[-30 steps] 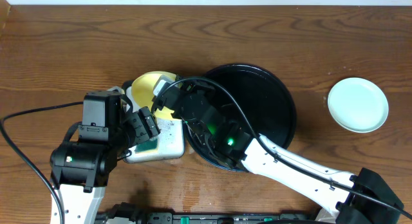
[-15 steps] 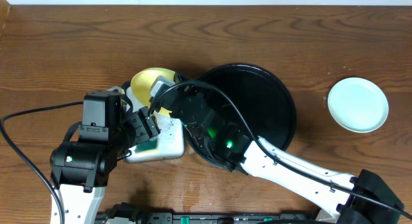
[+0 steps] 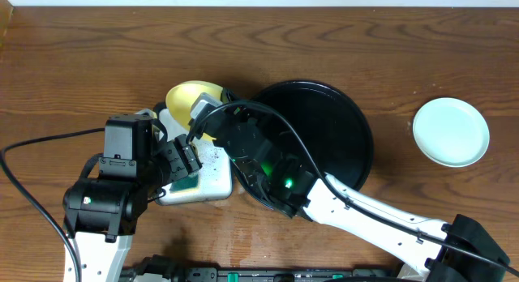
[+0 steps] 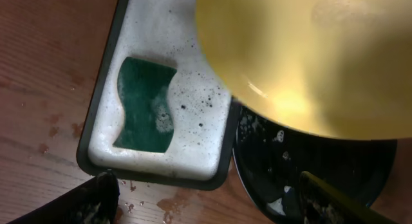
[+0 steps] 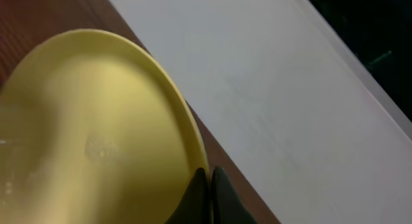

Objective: Clean dirty plates on tray and stack at the side
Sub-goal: 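Lift the yellow plate with right gripper and tilt it over the metal tray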

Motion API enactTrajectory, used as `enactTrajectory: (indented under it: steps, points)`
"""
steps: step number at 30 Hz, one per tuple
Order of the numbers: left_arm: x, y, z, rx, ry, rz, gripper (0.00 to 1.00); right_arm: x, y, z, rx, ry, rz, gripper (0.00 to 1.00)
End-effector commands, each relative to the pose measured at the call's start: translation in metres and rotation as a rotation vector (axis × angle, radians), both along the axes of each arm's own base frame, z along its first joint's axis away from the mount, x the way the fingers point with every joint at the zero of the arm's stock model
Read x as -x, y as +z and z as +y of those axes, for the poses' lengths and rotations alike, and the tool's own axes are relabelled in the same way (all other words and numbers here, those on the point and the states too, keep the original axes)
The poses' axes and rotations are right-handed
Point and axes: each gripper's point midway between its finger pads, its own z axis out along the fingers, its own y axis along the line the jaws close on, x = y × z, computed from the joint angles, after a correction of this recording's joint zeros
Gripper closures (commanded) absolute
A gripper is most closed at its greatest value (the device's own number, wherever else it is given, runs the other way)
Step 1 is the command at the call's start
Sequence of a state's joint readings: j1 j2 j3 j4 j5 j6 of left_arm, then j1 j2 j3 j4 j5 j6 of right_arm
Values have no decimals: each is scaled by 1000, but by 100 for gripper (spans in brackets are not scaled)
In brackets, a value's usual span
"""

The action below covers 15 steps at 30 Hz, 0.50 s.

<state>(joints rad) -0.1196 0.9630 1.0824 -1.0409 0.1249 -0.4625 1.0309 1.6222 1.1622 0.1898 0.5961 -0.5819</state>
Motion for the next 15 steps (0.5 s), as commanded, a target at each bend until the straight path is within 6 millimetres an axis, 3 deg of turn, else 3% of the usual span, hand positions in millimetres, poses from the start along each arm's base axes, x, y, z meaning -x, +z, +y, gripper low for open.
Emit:
enactTrajectory:
  steps: [1,15]
  points:
    - [-1,6,1,-7,-7,-18,12,3,11,0,10,0,-27,99]
    - [-1,6,1,-7,-7,-18,12,3,10,0,13,-1,-26,99]
